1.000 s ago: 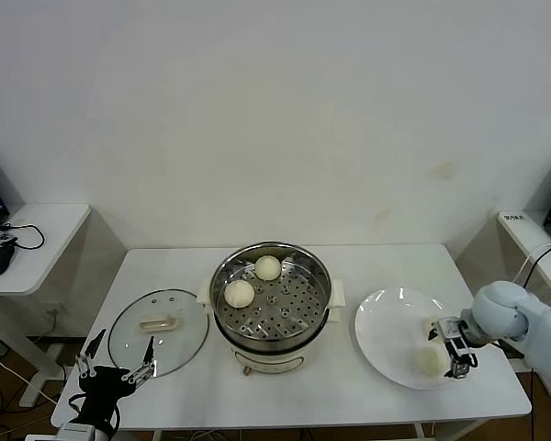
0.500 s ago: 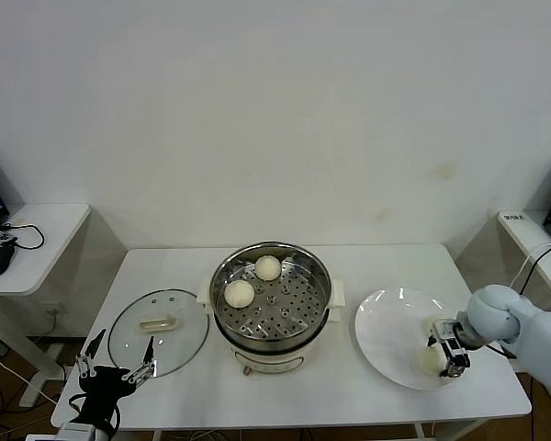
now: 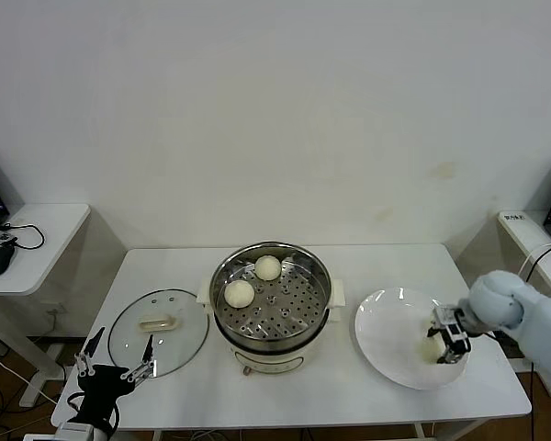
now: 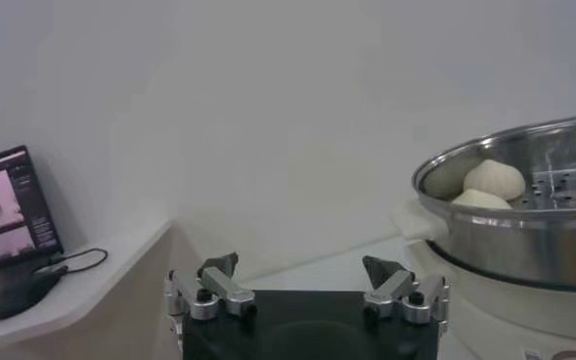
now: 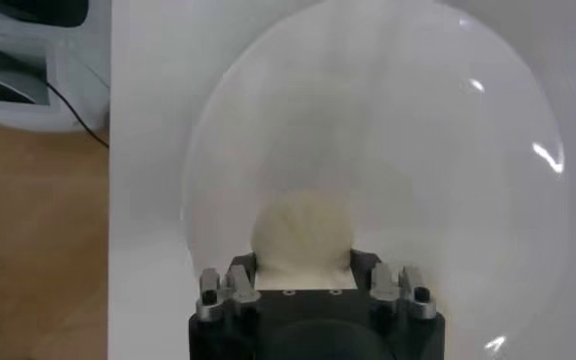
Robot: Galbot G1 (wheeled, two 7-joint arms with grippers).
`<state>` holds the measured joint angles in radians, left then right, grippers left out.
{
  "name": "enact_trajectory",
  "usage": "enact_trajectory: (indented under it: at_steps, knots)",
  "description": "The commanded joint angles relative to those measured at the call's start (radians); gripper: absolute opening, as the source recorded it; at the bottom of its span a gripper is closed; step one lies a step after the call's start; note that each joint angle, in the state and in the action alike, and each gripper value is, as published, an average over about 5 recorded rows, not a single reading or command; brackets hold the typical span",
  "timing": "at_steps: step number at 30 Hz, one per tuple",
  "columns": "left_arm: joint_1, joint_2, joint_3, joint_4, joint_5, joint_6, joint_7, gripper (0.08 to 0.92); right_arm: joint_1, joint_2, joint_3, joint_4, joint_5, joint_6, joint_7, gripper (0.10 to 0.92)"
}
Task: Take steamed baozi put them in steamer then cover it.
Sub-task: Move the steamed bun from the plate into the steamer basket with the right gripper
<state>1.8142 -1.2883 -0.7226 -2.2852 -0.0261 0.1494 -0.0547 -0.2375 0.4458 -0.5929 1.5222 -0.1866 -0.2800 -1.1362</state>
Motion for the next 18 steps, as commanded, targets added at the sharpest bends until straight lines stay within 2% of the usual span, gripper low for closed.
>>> enact_trajectory:
  at_steps: [1,7,12,18]
  knots:
    - [-0.003,0.002,0.004,0.001,0.0,0.001,0.0,0.823,0.323,0.008,-0.1,-0.012,0.117,-0.006,-0.033,0.602]
    - [-0.011,0.009,0.009,0.007,-0.002,0.0,0.0,0.823,0.598,0.089,-0.229,-0.045,0.217,-0.017,-0.037,0.603]
    - [-0.017,0.014,0.008,0.007,-0.006,0.0,0.0,0.823,0.79,0.222,-0.323,-0.067,0.293,-0.032,-0.016,0.61]
    - [-0.022,0.014,0.002,0.014,-0.008,0.0,0.0,0.823,0.879,0.379,-0.423,-0.037,0.346,-0.054,0.04,0.612]
